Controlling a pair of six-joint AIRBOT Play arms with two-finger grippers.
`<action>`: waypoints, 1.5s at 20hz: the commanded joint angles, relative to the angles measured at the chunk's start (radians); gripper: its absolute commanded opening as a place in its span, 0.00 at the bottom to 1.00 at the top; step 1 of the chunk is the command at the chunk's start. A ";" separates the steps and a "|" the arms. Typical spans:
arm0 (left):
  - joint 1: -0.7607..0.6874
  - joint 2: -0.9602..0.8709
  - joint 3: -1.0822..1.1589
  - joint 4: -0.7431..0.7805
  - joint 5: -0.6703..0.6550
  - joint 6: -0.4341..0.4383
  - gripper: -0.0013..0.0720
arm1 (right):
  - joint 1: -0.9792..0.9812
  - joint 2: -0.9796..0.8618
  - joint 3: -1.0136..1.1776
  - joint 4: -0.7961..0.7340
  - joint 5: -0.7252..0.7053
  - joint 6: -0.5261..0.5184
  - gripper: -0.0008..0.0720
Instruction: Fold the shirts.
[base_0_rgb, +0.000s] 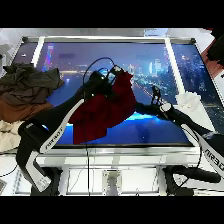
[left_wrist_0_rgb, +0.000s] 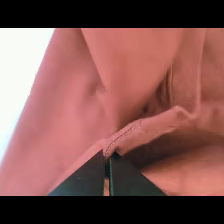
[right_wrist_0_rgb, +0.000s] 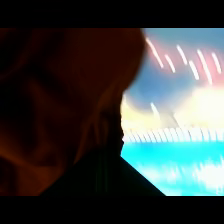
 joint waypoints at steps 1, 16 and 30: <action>0.000 0.071 0.129 0.040 0.047 -0.001 0.03 | -0.025 0.116 0.097 -0.083 0.035 -0.010 0.04; -0.002 0.710 0.232 0.139 0.642 -0.034 0.03 | -0.503 0.638 0.506 -0.455 0.286 0.121 0.04; 0.192 0.578 -0.787 0.357 0.098 -0.460 0.03 | -0.130 -0.104 0.510 -0.334 0.060 0.092 0.04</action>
